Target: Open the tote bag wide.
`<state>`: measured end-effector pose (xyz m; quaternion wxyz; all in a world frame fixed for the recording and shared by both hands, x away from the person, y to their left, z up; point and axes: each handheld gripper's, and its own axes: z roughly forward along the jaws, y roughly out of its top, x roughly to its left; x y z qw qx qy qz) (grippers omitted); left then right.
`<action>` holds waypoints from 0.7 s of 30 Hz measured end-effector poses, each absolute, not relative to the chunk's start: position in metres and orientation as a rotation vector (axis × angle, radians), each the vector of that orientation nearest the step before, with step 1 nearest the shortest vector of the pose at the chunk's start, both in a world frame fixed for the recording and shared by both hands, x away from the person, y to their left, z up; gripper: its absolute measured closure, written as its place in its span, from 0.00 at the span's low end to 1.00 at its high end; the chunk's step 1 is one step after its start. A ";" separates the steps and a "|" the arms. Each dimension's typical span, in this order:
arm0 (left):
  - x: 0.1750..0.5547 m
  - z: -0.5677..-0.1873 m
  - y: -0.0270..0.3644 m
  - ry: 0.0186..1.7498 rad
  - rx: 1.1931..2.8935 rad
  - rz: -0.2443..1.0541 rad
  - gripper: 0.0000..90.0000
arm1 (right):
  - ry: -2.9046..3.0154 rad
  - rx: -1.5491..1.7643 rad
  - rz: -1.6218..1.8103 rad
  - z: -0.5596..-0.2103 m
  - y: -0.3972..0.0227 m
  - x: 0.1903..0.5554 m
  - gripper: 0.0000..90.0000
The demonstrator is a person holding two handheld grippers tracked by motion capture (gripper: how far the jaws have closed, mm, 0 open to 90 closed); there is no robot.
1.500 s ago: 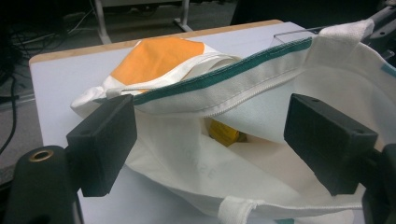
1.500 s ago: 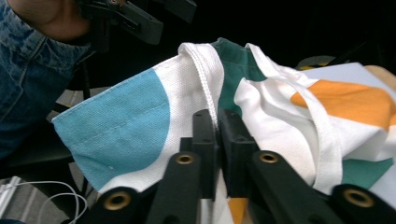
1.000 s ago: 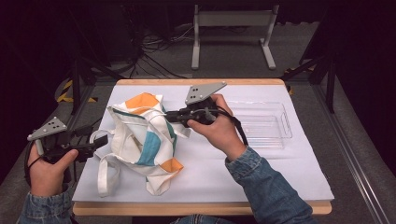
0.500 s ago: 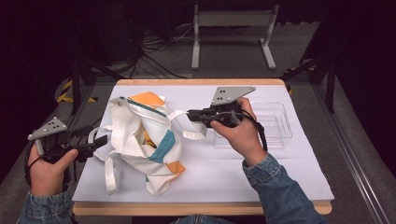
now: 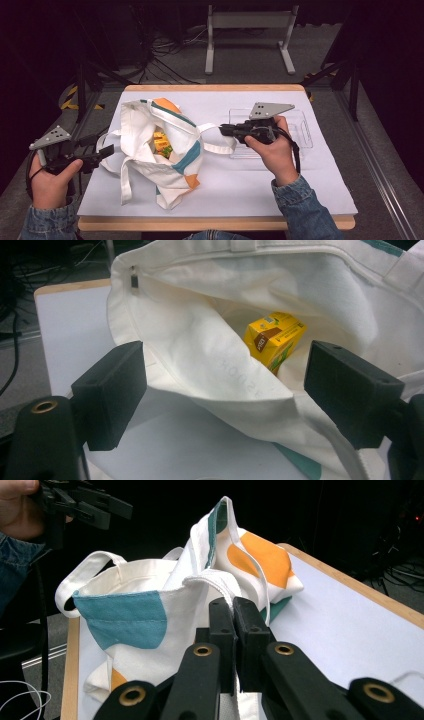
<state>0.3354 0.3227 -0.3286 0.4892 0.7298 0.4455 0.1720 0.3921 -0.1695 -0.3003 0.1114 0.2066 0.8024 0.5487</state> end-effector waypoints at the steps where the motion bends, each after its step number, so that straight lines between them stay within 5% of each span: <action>1: 0.336 -0.329 0.323 1.084 1.775 0.418 0.20 | 2.353 0.616 1.611 -0.302 -0.172 0.392 0.97; 21: 0.340 -0.335 0.321 1.070 1.872 0.474 0.25 | 2.308 0.718 1.603 -0.308 -0.198 0.388 0.97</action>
